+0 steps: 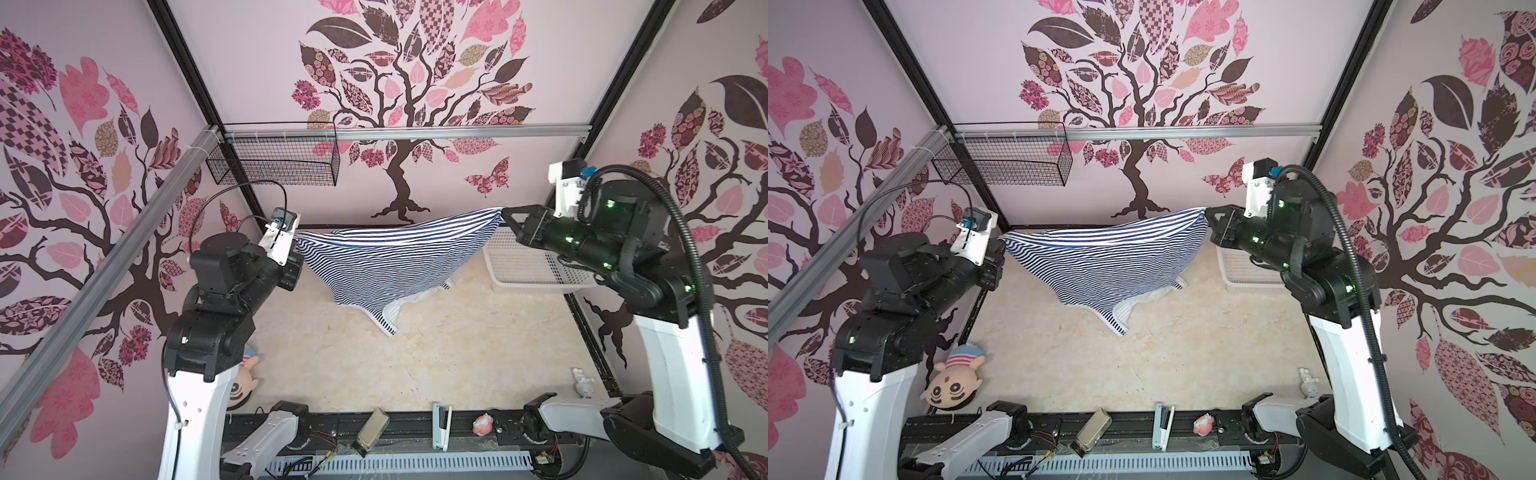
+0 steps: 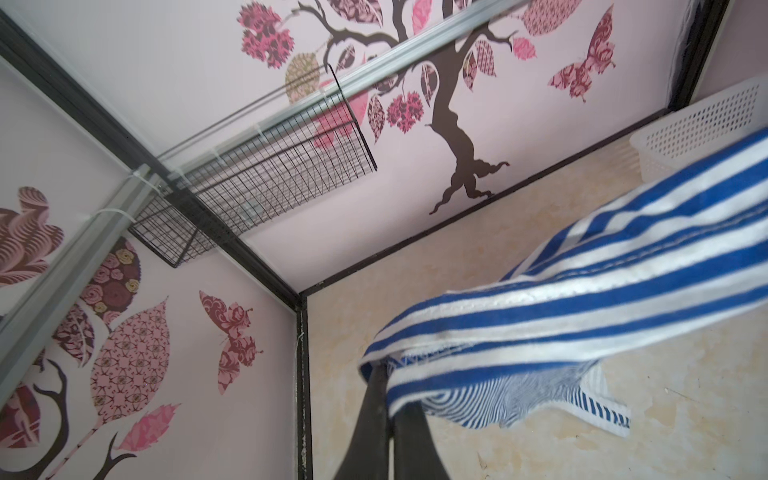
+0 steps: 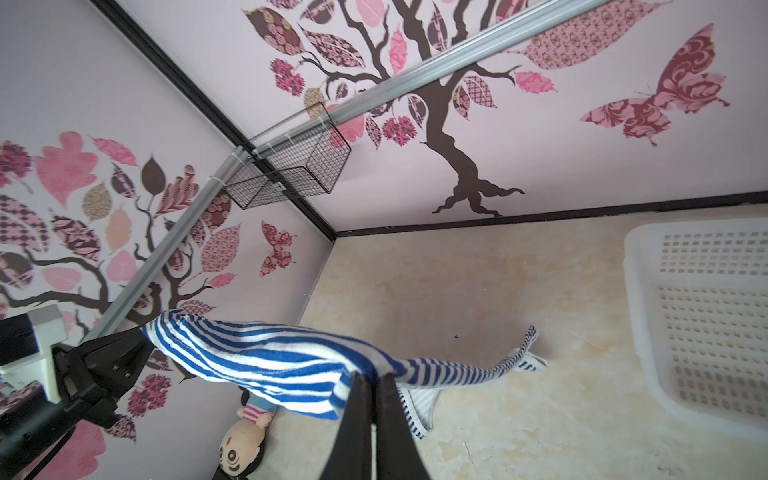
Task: Fold and stack the tank tops
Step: 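Lift the tank top high by its hem with both grippers, spreading it, then swing the hanging tank top down and lay it flat with both grippers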
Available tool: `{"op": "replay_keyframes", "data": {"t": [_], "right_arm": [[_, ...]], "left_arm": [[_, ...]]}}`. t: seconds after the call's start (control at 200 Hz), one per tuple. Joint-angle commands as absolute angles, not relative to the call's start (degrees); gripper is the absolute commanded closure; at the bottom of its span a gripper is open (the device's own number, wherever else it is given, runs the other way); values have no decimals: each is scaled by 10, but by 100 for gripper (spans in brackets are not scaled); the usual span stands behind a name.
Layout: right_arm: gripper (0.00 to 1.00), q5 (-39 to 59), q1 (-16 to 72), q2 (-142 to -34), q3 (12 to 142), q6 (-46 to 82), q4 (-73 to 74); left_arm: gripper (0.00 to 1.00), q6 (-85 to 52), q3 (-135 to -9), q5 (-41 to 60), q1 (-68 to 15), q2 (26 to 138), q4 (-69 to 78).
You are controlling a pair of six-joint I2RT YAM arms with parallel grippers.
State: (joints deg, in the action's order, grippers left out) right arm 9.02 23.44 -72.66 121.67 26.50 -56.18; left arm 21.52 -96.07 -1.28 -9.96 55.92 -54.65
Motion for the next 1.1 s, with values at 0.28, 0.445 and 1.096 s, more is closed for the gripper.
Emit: {"op": "replay_keyframes", "data": {"t": [0.28, 0.445, 1.096], "right_arm": [[100, 195, 232, -714, 1334, 275, -571], [100, 171, 232, -751, 1326, 263, -588], [100, 253, 127, -1063, 1544, 288, -505]], "left_arm": [[100, 191, -1108, -29, -98, 577, -585], [100, 195, -1082, -31, -98, 594, -558], [100, 154, -1432, 4, -45, 1037, -475]]}}
